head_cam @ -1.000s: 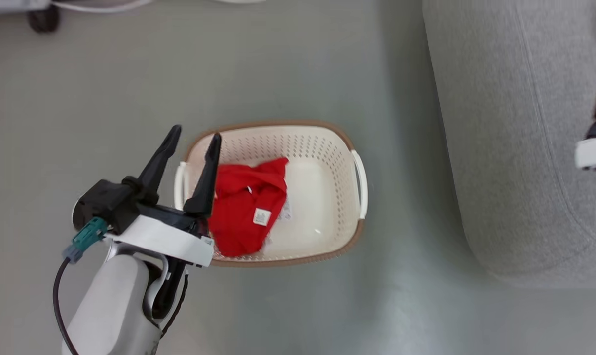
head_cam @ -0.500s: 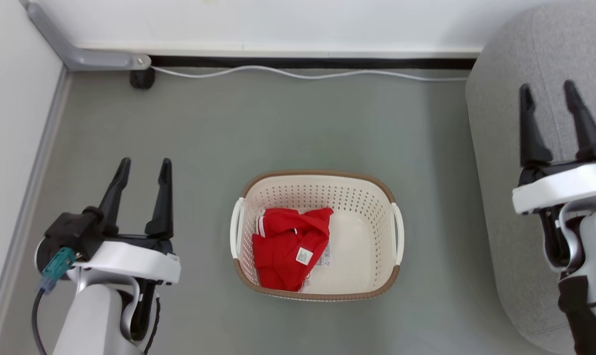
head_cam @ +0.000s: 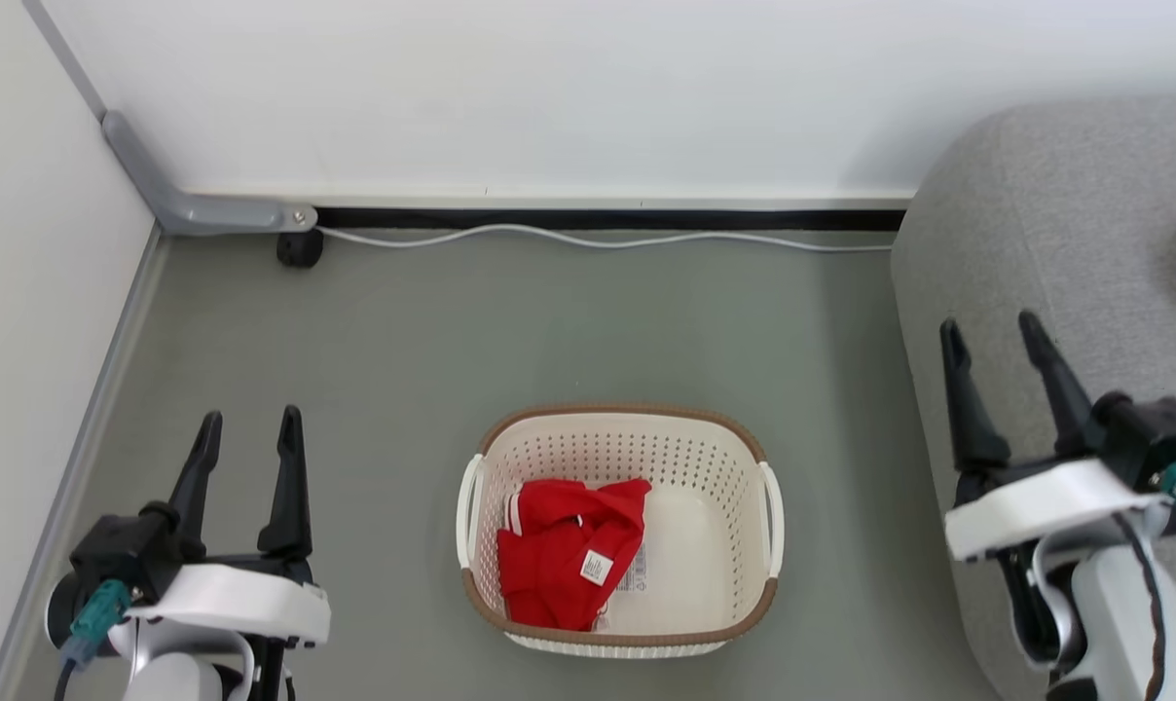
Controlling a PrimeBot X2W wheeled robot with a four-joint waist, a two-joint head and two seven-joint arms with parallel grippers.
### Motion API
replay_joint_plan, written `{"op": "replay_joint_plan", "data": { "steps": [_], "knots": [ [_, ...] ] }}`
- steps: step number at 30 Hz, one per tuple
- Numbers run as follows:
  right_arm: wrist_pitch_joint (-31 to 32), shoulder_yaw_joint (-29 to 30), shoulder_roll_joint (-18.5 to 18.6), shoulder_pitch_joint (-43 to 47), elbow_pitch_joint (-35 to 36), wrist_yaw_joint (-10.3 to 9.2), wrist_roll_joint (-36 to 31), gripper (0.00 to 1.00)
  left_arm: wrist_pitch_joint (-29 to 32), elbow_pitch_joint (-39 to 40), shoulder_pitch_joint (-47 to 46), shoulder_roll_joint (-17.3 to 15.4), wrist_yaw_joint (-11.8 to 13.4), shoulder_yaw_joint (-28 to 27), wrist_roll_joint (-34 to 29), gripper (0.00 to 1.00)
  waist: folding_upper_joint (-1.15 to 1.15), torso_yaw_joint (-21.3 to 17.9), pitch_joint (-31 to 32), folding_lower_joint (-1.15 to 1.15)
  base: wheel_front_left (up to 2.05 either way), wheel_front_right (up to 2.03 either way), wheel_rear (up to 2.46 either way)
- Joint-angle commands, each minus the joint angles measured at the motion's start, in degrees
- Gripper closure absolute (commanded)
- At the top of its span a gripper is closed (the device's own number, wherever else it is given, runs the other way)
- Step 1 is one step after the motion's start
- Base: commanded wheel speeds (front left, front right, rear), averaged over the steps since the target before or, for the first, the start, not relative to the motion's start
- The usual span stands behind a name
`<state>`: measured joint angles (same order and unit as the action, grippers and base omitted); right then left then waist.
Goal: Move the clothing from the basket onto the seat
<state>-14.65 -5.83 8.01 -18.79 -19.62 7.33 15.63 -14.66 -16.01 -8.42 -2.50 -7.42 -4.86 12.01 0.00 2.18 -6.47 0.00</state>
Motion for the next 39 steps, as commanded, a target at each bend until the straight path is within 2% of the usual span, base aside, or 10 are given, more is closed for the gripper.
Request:
{"op": "replay_joint_plan", "data": {
  "steps": [1, 11, 20, 27, 35, 39],
  "knots": [
    [-0.3, -1.0, -0.2, 0.6, 1.7, 0.16, -0.5, 0.0, -0.3, 1.6, -0.3, -0.7, 0.0, -1.9, -0.7, 0.0, 0.0, -0.5, 0.9, 0.0, 0.0, 0.0, 0.0],
    [-0.3, -1.3, -2.0, 9.0, 2.7, 0.16, -2.2, 0.0, -0.3, 1.6, 5.8, -0.4, 0.2, -1.9, -1.5, 0.0, 0.0, -2.2, 4.3, 0.0, 0.0, 0.0, 0.0],
    [-0.3, 0.0, -2.7, 10.8, 3.5, 0.16, -3.4, 0.0, -0.3, 2.8, 8.5, -0.4, 1.7, 0.5, -0.6, 0.0, 0.0, -2.4, 4.4, 0.0, 0.0, 0.0, 0.0],
    [-0.3, 0.6, -2.9, 10.1, 3.8, 0.16, -4.0, 0.0, -0.3, 2.8, 8.4, -0.4, 1.6, 1.6, -0.5, 0.0, 0.0, -2.2, 3.9, 0.0, 0.0, 0.0, 0.0],
    [-0.3, 1.4, -3.3, 8.4, 6.0, 0.16, -4.5, 0.0, -0.3, 2.1, 6.9, -0.4, 0.7, 5.9, -0.1, 0.0, 0.0, -2.5, 0.1, 0.0, 0.0, 0.0, 0.0],
    [-0.3, 1.4, -3.9, 6.0, 7.8, 0.16, -5.0, 0.0, -0.3, 1.0, 4.6, -0.4, 0.3, 8.1, 0.1, 0.0, 0.0, -3.6, -4.2, 0.0, 0.0, 0.0, 0.0]
  ]
}}
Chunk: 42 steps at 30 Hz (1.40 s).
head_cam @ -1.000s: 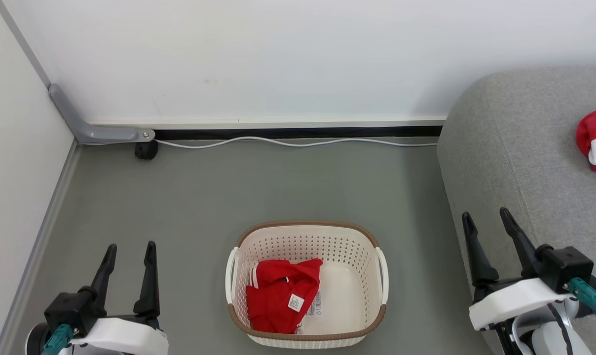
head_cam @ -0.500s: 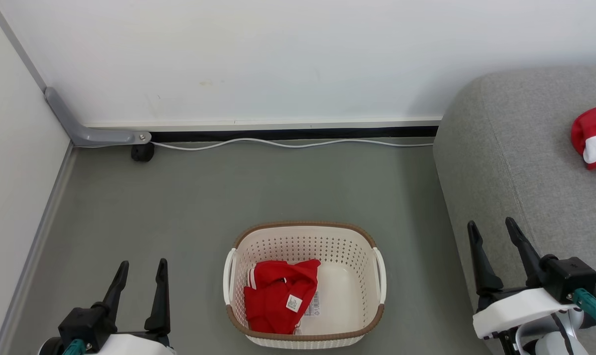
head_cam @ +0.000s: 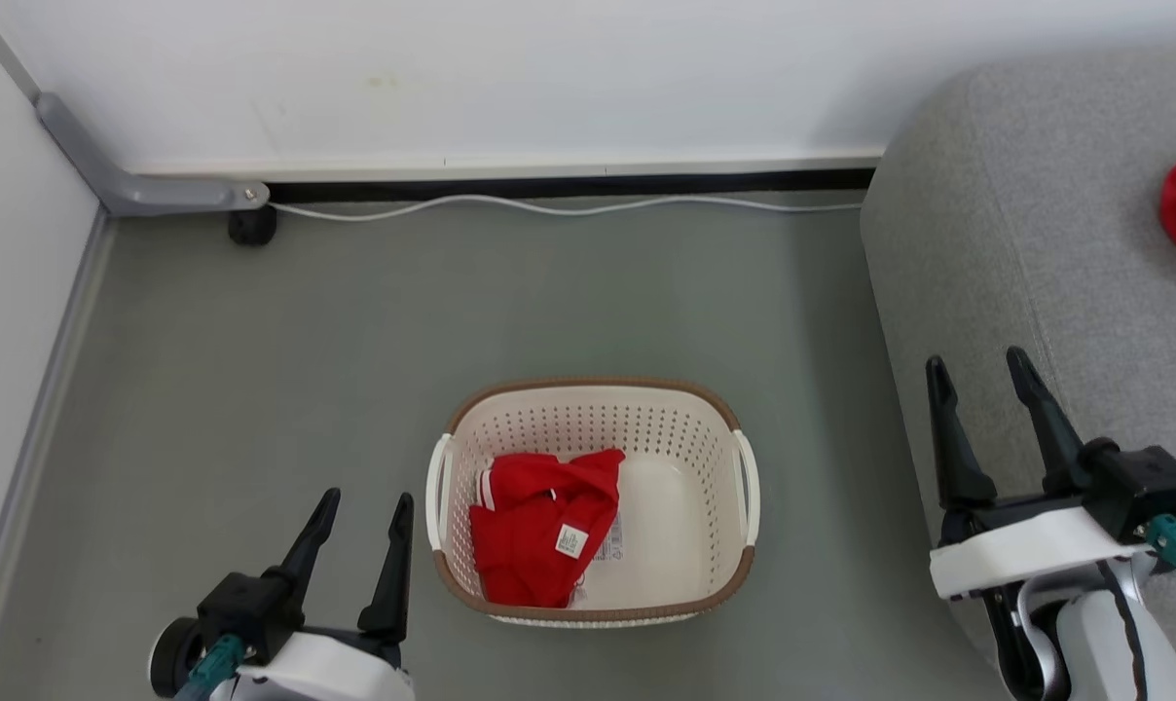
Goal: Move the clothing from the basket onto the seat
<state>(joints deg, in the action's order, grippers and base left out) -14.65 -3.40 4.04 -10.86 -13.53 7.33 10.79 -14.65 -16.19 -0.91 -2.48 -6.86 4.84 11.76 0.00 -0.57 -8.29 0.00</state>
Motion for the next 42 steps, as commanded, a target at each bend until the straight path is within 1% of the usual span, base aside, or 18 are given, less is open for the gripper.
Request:
{"op": "replay_joint_plan", "data": {
  "steps": [1, 11, 17, 20, 25, 28, 32, 38, 39, 40, 42],
  "knots": [
    [-0.3, -1.1, 0.0, -2.5, 2.2, 0.16, -0.3, 0.0, -0.3, 1.0, -3.6, -0.4, -0.3, -1.1, 0.4, 0.0, 0.0, -1.1, -3.5, 0.0, 0.0, 0.0, 0.0],
    [-0.3, -0.9, -0.9, -9.3, 6.0, 0.16, -1.4, 0.0, -0.3, -2.9, -13.2, -0.4, -0.6, 5.2, 0.6, 0.0, 0.0, -3.1, -16.9, 0.0, 0.0, 0.0, 0.0],
    [-0.3, -2.9, -1.1, -15.0, 7.8, 0.16, -1.8, 0.0, -0.3, -6.3, -20.2, -0.4, -0.6, 8.1, 0.0, 0.0, 0.0, -5.7, -25.5, 0.0, 0.0, 0.0, 0.0],
    [-0.3, -4.2, -1.1, -17.8, 8.8, 0.16, -0.2, 0.0, -0.3, -9.0, -24.5, -0.8, -0.6, 10.1, -0.1, 0.0, 0.0, -7.0, -29.6, 0.0, 0.0, 0.0, 0.0],
    [-0.3, -6.4, -1.1, -21.8, 9.6, 0.16, 2.7, 0.0, -0.3, -13.4, -33.4, -2.9, -0.6, 15.5, -0.5, 0.0, 0.0, -9.1, -35.4, 0.0, 0.0, 0.0, 0.0],
    [-0.3, -7.6, -1.1, -23.1, 10.2, 0.16, 4.1, 0.0, -0.3, -17.1, -38.2, -4.3, -0.6, 18.0, -1.1, 0.0, 0.0, -10.1, -37.9, 0.0, 0.0, 0.0, 0.0],
    [-0.3, -8.4, -1.2, -24.2, 10.8, 0.16, 5.4, 0.0, -0.3, -24.1, -43.4, -6.0, -0.6, 20.0, -2.1, 0.0, 0.0, -11.3, -40.5, 0.0, 0.0, 0.0, 0.0],
    [-0.3, -9.3, -1.2, -24.9, 11.1, 0.16, 7.1, 0.0, -0.3, -35.4, -50.0, -6.8, -0.6, 22.1, -3.4, 0.0, 0.0, -12.8, -43.4, 0.0, 0.0, 0.0, 0.0],
    [-0.3, -9.6, -1.2, -25.0, 11.1, 0.16, 7.5, 0.0, -0.3, -37.4, -51.0, -6.7, -0.4, 22.2, -3.6, 0.0, 0.0, -13.1, -43.9, 0.0, 0.0, 0.0, 0.0],
    [-0.3, -9.6, -1.2, -25.0, 11.1, 0.16, 7.5, 0.0, -0.3, -37.4, -51.0, -6.7, -0.4, 22.2, -3.6, 0.0, 0.0, -13.1, -43.9, 0.0, 0.0, 0.0, 0.0],
    [-0.3, -9.9, -1.2, -25.2, 11.3, 0.16, 8.2, 0.0, 0.5, -41.2, -53.1, -6.5, 0.2, 22.5, -4.0, 0.0, 0.0, -13.7, -44.7, 0.0, 0.0, 0.0, 0.0]
  ]
}}
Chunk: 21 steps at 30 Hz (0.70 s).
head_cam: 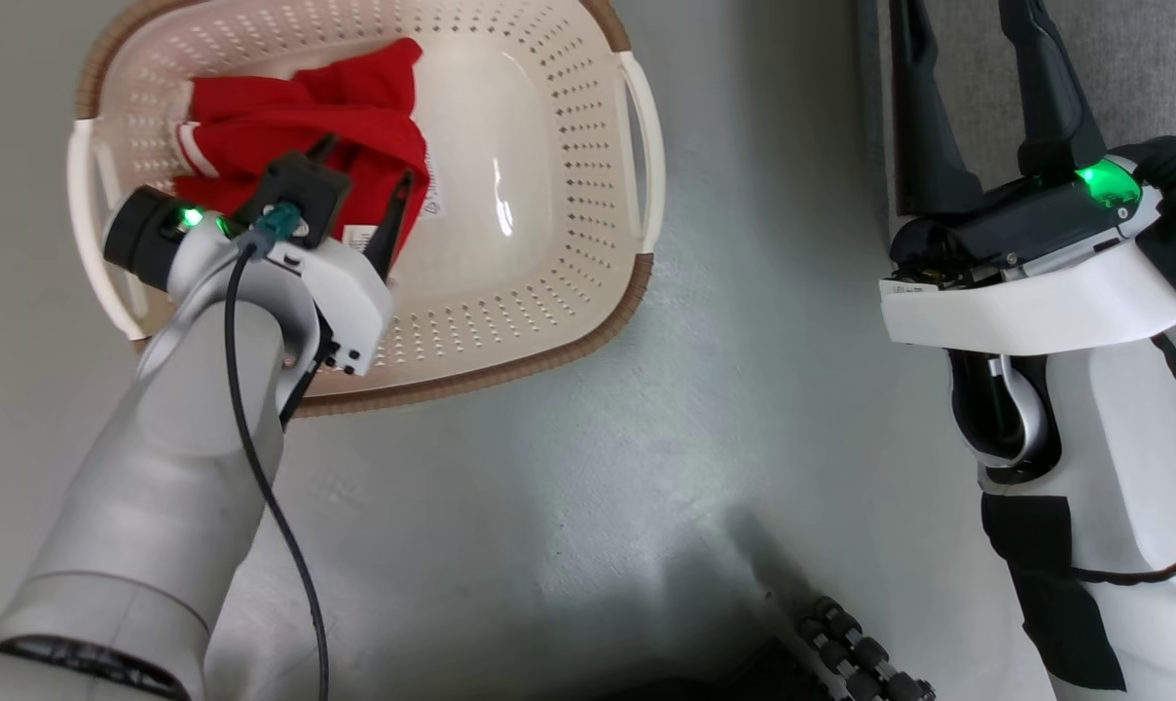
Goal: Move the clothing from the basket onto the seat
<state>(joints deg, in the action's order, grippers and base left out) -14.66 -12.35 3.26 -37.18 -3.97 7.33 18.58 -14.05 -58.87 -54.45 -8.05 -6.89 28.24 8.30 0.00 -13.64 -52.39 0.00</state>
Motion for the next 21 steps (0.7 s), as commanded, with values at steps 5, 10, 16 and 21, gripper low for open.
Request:
{"op": "replay_joint_plan", "data": {
  "steps": [5, 10, 16, 21],
  "knots": [
    [-0.3, -1.8, -0.4, 0.9, 2.1, 0.16, 1.9, 0.0, 2.6, -5.8, -4.0, -0.1, 3.1, 0.3, -2.0, 0.0, 0.0, -2.4, -2.3, 0.0, 0.0, 0.0, 0.0],
    [-0.3, -2.5, -0.4, 1.1, 2.1, 0.16, 3.7, 0.0, 5.1, -10.7, -7.1, -0.4, 5.9, 0.7, -2.5, 0.0, 0.0, -4.4, -3.6, 0.0, 0.0, 0.0, 0.0],
    [-0.3, -3.0, -0.4, 1.6, 2.4, 0.16, 5.3, 0.0, 6.7, -12.9, -8.8, -1.8, 7.9, 1.1, -2.7, 0.0, 0.0, -6.3, -4.7, 0.0, 0.0, 0.0, 0.0],
    [-0.3, -2.2, -0.4, 2.6, 2.9, 0.16, 5.8, 0.0, 7.4, -13.8, -8.8, -2.2, 9.0, 1.4, -2.4, 0.0, 0.0, -6.8, -4.4, 0.0, 0.0, 0.0, 0.0]
  ]
}}
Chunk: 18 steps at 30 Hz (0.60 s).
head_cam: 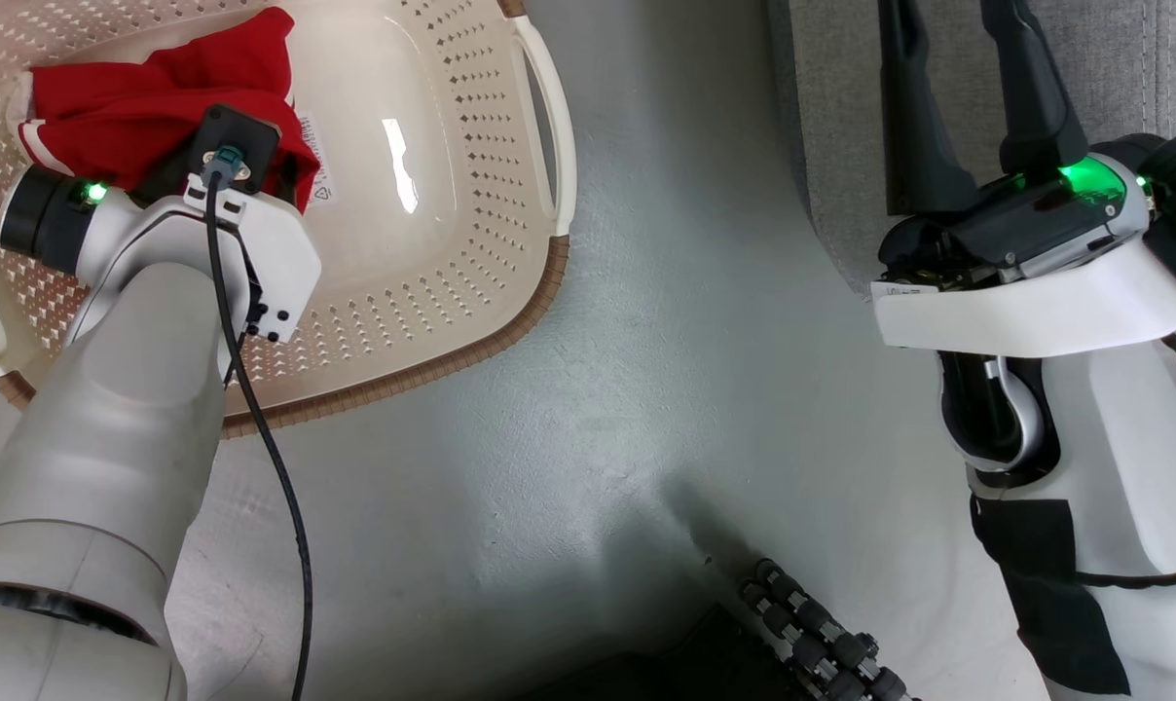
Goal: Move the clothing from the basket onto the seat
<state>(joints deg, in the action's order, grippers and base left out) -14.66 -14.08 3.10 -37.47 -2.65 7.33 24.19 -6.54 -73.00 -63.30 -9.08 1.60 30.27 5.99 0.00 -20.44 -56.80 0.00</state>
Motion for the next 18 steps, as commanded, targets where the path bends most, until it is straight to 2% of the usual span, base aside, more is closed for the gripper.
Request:
{"op": "replay_joint_plan", "data": {
  "steps": [1, 2, 3, 10, 18],
  "knots": [
    [-0.3, -0.3, -0.2, 3.0, 1.6, 0.16, 0.1, 0.0, -0.2, 0.2, 0.1, -1.2, 0.5, -0.7, 0.1, 0.03, 0.0, 0.0, 0.0, 0.0, 0.0, 0.0, 0.0],
    [-0.3, -0.2, -0.2, 3.1, 1.6, 0.16, 0.0, 0.0, -0.4, 0.2, 0.1, -1.2, 0.6, -0.7, 0.3, 0.87, 0.0, 0.0, 0.1, 0.0, 0.0, 0.0, 0.0],
    [-0.3, 0.1, -0.2, 3.1, 1.7, 0.16, 0.0, 0.0, -0.8, 0.1, 0.1, -1.3, 0.6, -0.7, 0.5, 1.0, 0.0, 0.0, 0.1, 0.0, 0.0, 0.0, 0.0],
    [-0.3, 0.9, -0.2, 1.9, 1.4, 0.16, -0.1, 0.0, -4.2, -0.2, 0.6, -1.5, -1.5, -1.4, 2.4, 1.0, 0.0, -0.2, 0.8, 0.0, 0.0, 0.0, 0.0],
    [-0.3, 3.4, -0.2, 2.1, -0.6, 0.16, -2.4, 0.0, -8.1, 0.9, 4.5, 0.8, -4.0, -2.4, 5.1, 1.0, 0.0, 2.3, 6.6, 0.0, 0.0, 0.0, 0.0]
  ]
}}
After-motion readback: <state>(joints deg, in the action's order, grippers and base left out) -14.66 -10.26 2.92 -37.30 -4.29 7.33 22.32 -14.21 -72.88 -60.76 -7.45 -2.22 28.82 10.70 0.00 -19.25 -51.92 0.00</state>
